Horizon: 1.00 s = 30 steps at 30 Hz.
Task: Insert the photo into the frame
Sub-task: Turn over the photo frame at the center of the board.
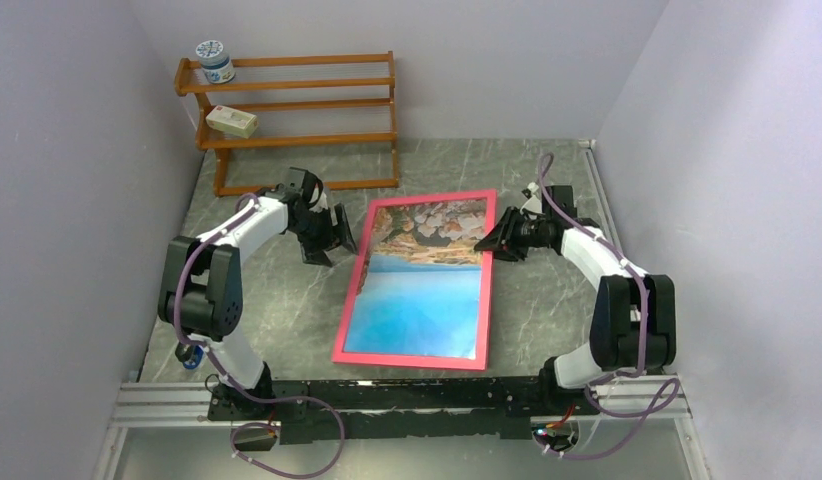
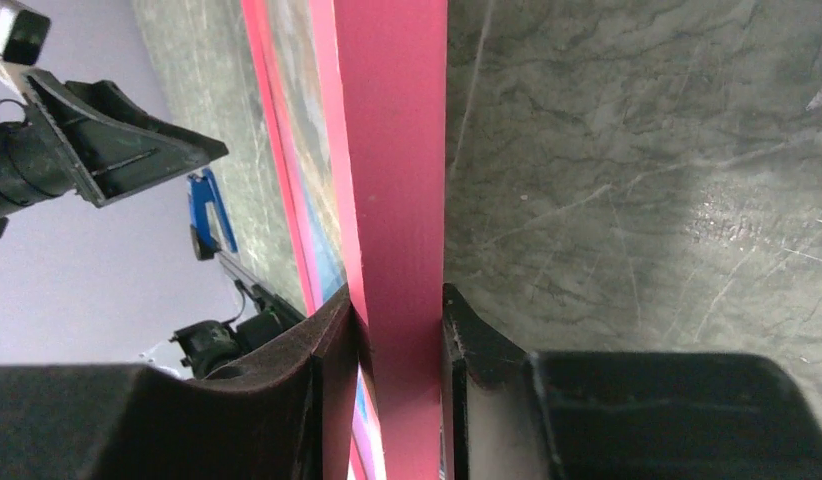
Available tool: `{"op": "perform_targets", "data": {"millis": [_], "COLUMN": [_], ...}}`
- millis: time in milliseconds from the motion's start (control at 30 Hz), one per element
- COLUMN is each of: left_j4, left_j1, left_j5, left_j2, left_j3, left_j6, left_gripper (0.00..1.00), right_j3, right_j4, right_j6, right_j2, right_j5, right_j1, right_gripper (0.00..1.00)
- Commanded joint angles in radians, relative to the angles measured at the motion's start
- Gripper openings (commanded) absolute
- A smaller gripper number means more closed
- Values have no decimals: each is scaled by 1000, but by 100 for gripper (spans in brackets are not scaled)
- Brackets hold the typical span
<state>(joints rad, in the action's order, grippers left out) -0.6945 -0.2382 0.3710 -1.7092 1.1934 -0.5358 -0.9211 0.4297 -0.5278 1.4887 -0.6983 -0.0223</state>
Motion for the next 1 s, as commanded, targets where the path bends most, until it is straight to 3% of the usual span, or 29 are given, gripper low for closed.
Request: {"op": "perform_targets", "data": {"millis": [0, 167, 500, 967], "left_j4": [42, 58, 77, 158], "left_j1": [8, 8, 8, 8], "left_j5": [29, 39, 27, 33], "left_j2": [19, 43, 125, 192], "left_j3": [-16, -23, -59, -215], "left_j6": [-11, -43, -100, -173], "left_gripper": [80, 80, 80, 80], "right_j3": [50, 106, 202, 439], "right_j4": [-196, -311, -269, -70], "right_j6": [-138, -255, -409, -313], "right_j2": [-108, -191, -354, -454], "right_j5": [-7, 45, 259, 152], "right_j1": [18, 60, 151, 151], "right_gripper": [26, 14, 11, 32]}}
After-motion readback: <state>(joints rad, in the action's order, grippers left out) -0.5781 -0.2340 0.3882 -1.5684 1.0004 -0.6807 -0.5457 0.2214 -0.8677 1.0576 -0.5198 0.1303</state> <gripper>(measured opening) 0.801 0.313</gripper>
